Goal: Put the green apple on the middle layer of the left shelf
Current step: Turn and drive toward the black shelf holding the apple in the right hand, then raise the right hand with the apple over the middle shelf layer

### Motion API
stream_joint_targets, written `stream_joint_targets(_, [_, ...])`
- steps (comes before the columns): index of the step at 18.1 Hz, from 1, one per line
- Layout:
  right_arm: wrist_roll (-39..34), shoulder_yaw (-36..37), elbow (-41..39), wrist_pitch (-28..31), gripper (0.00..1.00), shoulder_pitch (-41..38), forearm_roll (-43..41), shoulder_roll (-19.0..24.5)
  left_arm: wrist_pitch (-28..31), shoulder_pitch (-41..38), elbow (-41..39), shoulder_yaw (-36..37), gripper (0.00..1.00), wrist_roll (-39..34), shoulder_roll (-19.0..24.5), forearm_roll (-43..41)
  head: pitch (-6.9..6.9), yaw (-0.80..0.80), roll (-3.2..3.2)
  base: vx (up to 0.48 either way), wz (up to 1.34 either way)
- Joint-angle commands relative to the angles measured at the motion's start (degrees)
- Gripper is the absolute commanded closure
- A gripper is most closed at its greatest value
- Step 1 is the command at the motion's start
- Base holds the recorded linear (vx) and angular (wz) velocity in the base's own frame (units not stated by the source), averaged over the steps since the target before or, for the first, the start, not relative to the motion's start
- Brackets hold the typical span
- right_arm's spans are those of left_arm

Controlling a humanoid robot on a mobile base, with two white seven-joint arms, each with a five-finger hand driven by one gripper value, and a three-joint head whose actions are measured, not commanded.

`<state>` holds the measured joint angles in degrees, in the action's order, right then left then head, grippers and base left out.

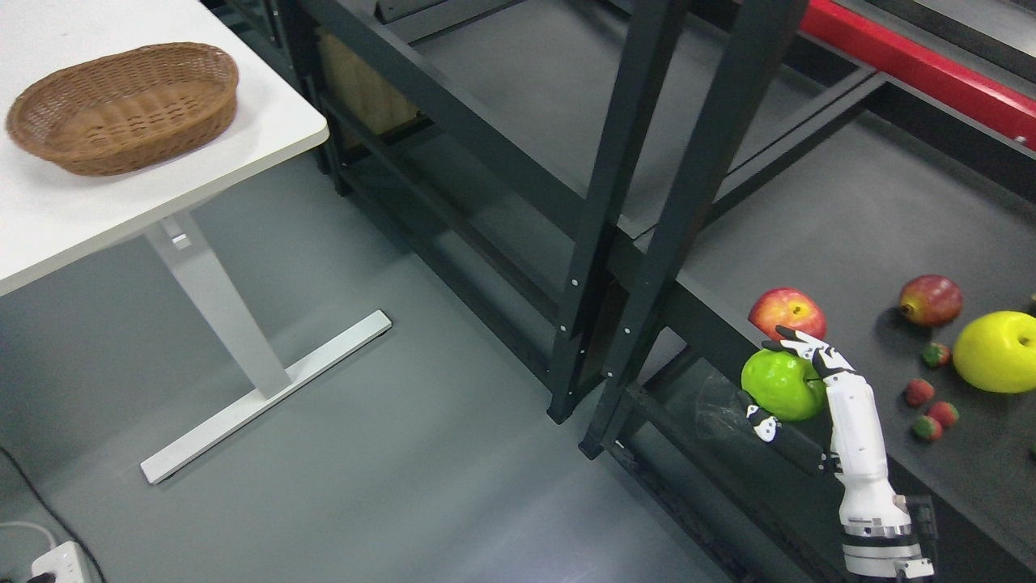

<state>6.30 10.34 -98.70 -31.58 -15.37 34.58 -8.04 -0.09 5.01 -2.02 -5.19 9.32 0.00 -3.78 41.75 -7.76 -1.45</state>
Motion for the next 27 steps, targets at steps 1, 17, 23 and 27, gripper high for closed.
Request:
stream_joint_targets(1, [0.03,0.56,0.00,-0.06,1.00,0.16,-0.04,0.30,0.00,0.00,0.00,0.00,0.00,-0.01,1.00,0.00,0.00,0.00,0.00,-0.016,-0.52])
stream_joint_targets(17, [-0.06,0.56,0.09,0.20,1.00,0.52,-0.04,0.48,0.00,0.00,0.00,0.00,0.00,-0.01,1.00,0.00,-0.02,0.00,0.00,0.015,-0.68])
stream_joint_targets(23, [-0.24,0.47,0.00,0.20,1.00,0.60,-0.12,0.39,0.00,0.00,0.00,0.00,0.00,-0.01,1.00,0.00,-0.02,0.00,0.00,0.041,-0.16])
stream_joint_targets(27, [-0.24,0.47,0.00,0.20,1.00,0.60,-0.04,0.22,0.00,0.00,0.00,0.00,0.00,-0.01,1.00,0.00,-0.02,0.00,0.00,0.095,-0.26])
